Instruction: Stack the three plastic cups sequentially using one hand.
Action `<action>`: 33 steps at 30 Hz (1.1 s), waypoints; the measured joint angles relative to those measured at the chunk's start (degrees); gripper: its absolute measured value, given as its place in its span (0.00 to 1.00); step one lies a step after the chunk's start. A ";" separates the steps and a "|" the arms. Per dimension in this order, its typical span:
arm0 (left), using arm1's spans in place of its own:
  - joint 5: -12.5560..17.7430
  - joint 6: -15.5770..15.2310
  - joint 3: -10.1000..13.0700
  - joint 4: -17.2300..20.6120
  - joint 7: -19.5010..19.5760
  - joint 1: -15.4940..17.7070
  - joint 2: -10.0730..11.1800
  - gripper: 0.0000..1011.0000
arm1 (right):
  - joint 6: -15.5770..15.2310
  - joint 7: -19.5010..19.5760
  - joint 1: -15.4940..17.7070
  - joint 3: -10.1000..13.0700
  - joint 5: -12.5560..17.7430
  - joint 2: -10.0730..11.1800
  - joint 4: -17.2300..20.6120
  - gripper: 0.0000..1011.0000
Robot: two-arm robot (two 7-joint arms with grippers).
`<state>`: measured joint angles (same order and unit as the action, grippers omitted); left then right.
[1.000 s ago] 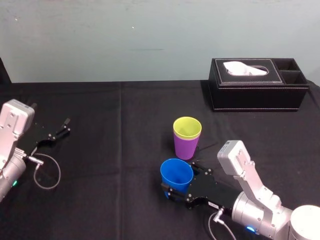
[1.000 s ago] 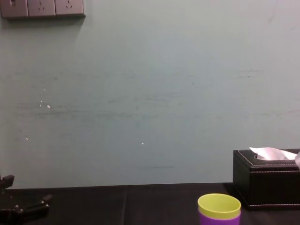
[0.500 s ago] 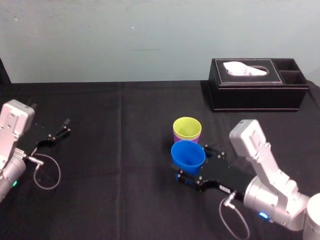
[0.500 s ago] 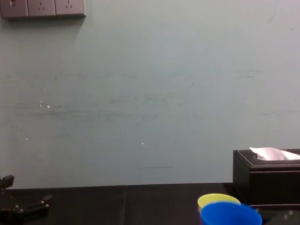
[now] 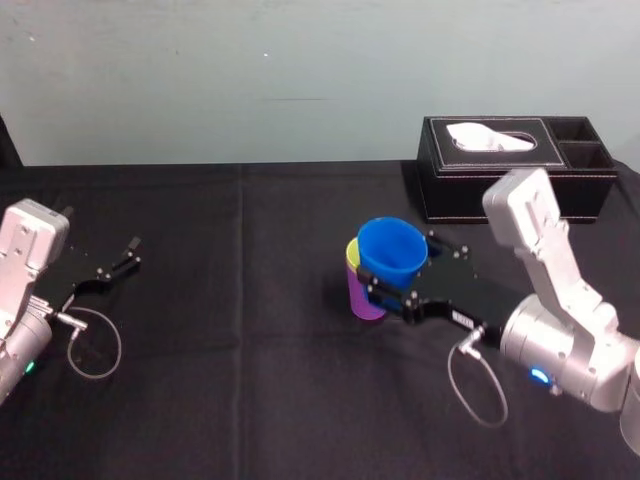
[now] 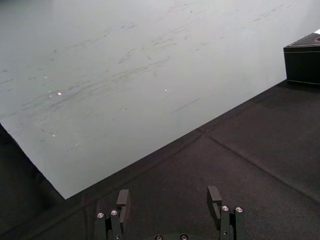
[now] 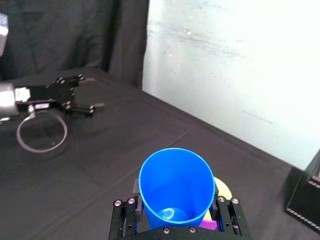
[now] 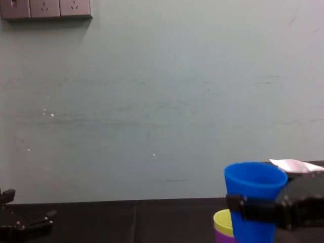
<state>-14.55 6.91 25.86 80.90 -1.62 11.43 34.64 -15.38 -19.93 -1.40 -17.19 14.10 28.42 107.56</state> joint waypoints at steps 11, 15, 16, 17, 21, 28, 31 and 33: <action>0.00 0.00 0.00 0.00 0.00 0.00 0.00 1.00 | -2.54 1.52 -4.07 -0.30 -0.90 -2.10 -1.19 0.72; 0.00 0.00 0.00 0.00 0.00 0.00 0.00 1.00 | -3.33 1.81 -5.77 -0.73 -1.52 -3.14 -2.80 0.72; 0.00 0.00 0.00 0.00 0.00 0.00 0.00 1.00 | -3.41 1.82 -6.00 -0.77 -1.55 -3.27 -3.02 0.72; 0.00 0.00 0.00 0.00 0.00 0.00 0.00 1.00 | -3.50 1.82 -6.24 -0.82 -1.60 -3.40 -3.35 0.72; 0.00 0.00 0.00 0.00 0.00 0.00 0.00 1.00 | -4.09 1.74 -7.84 -1.14 -1.89 -4.26 -5.26 0.72; 0.00 0.00 0.00 0.00 0.00 0.00 0.00 1.00 | -4.77 1.51 -9.79 -1.47 -1.92 -5.54 -8.09 0.72; 0.00 0.00 0.00 0.00 0.00 0.00 0.00 1.00 | -4.96 1.33 -10.25 -1.49 -1.75 -5.92 -8.91 0.72; 0.00 0.00 0.00 0.00 0.00 0.00 0.00 1.00 | -4.96 1.20 -10.59 -1.61 -1.58 -6.18 -9.48 0.72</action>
<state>-14.55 6.91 25.86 80.90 -1.62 11.43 34.65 -20.35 -18.73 -11.99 -18.80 12.52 22.25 98.08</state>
